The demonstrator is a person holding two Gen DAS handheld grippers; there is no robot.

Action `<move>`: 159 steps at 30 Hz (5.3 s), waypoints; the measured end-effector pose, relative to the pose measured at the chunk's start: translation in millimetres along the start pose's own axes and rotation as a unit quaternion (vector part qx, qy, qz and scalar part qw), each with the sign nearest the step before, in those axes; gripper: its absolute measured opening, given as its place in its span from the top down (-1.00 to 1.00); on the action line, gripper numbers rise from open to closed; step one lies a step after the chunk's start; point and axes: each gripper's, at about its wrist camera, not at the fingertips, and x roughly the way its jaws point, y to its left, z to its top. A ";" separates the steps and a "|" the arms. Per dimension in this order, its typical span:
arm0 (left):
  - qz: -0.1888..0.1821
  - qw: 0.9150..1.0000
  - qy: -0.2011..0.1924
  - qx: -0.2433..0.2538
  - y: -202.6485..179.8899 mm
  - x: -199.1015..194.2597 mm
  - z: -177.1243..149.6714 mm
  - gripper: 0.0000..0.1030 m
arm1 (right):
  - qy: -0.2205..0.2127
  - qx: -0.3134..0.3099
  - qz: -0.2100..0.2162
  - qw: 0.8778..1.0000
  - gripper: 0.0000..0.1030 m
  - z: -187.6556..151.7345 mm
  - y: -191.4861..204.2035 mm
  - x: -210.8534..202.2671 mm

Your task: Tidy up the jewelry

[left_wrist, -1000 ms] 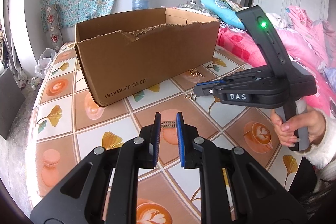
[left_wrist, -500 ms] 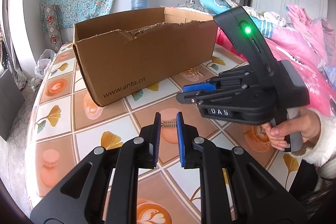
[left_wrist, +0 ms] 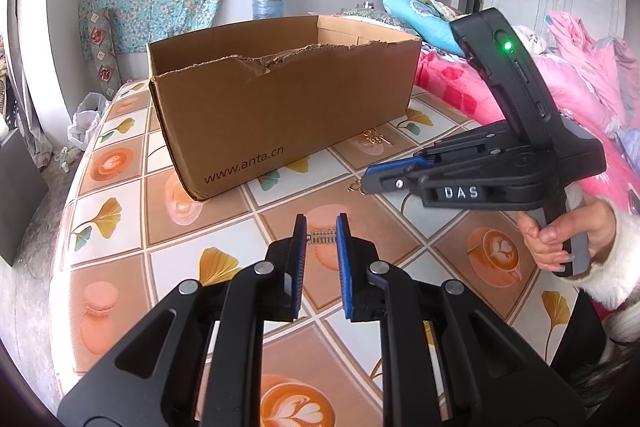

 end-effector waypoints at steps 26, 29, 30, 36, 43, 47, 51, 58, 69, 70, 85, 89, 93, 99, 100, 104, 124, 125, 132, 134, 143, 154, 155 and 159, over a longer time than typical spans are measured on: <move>0.002 1.000 -0.001 0.005 -2.5 -2.7 1.2 0.73 | 0.006 -0.041 -0.032 0.999 0.99 -7.5 4.2 -11.5; 0.002 1.000 -0.004 0.003 -2.6 -2.2 1.1 0.73 | -0.001 -0.053 -0.023 0.998 0.65 -8.2 4.0 -17.3; 0.001 1.000 -0.004 0.001 -2.2 -2.1 0.8 0.73 | 0.001 -0.063 -0.040 0.997 0.51 -8.3 5.5 -15.2; -0.005 1.000 -0.003 -0.001 -1.4 -0.6 -2.5 0.73 | -0.005 -0.068 -0.046 0.997 0.07 -14.5 2.0 -3.4; -0.008 1.000 -0.003 0.000 -1.6 0.9 -1.8 0.73 | 0.010 -0.093 -0.054 0.994 0.55 -8.9 12.6 5.0; -0.012 1.000 -0.001 -0.007 -0.1 1.8 -1.6 0.73 | 0.016 -0.076 -0.032 0.996 0.60 -5.1 10.7 9.7; -0.009 1.000 -0.006 -0.006 -1.0 -0.4 -3.1 0.73 | 0.009 -0.083 -0.045 0.995 0.75 -5.8 14.9 9.7; -0.010 1.000 -0.002 -0.012 2.9 -0.7 -5.3 0.73 | 0.003 -0.077 -0.042 0.996 0.90 -8.2 14.9 1.1; -0.021 0.996 0.069 -0.043 6.5 19.1 -18.6 0.33 | 0.006 -0.056 -0.026 0.998 0.93 -9.0 5.8 -3.4; -0.016 0.996 0.076 -0.039 3.3 22.6 -18.9 0.33 | 0.008 -0.055 -0.022 0.998 0.93 -9.8 4.5 -3.9; 0.053 0.993 0.102 0.012 -17.6 39.4 -10.1 0.92 | 0.006 -0.058 0.000 0.998 0.93 -25.8 -2.8 -12.4; 0.039 0.994 0.099 0.001 -12.1 37.6 -9.3 0.96 | 0.009 -0.065 0.002 0.998 0.91 -26.9 -5.0 -15.3; 0.030 0.995 0.093 -0.010 -6.0 29.8 -9.0 1.00 | 0.001 -0.083 0.003 0.997 0.84 -24.8 -4.0 -18.4; 0.021 0.996 0.084 -0.016 -3.0 24.3 -8.7 1.00 | -0.004 -0.114 -0.011 0.993 0.54 -16.8 5.1 -21.0; 0.013 0.996 0.086 -0.023 -1.2 25.8 -8.0 0.94 | -0.004 -0.116 -0.013 0.993 0.49 -17.0 5.6 -21.4; 0.034 0.995 0.094 -0.016 -1.2 35.4 -5.5 0.58 | -0.009 -0.110 -0.016 0.994 0.42 -17.5 4.1 -23.7; 0.055 0.994 0.095 -0.008 -7.2 36.9 4.3 0.93 | -0.029 -0.041 -0.075 0.996 0.35 3.2 -70.3 -33.7; 0.055 0.994 0.092 -0.007 -7.7 35.0 5.4 0.93 | -0.023 -0.039 -0.078 0.996 0.45 5.8 -71.3 -27.0; 0.054 0.995 0.083 -0.011 -2.4 25.3 7.5 0.92 | -0.012 -0.030 -0.089 0.995 0.86 10.4 -70.7 -4.3; 0.053 0.995 0.083 -0.014 -0.6 25.2 7.9 0.92 | -0.008 -0.033 -0.096 0.995 0.91 11.2 -65.8 -2.9; 0.050 0.996 0.076 -0.014 -3.1 23.0 6.9 0.92 | -0.039 -0.013 -0.117 0.992 0.95 6.6 -61.1 -25.5; 0.040 0.996 0.073 -0.015 -8.5 22.1 8.1 0.92 | -0.003 -0.078 -0.104 0.992 0.75 14.6 -44.7 3.8; 0.041 0.996 0.073 -0.014 -8.9 21.4 8.0 0.92 | -0.003 -0.076 -0.095 0.993 0.91 16.1 -44.1 5.6; 0.042 0.996 0.071 -0.015 -6.3 20.3 8.3 0.92 | 0.000 -0.073 -0.115 0.991 0.95 20.7 -38.9 7.9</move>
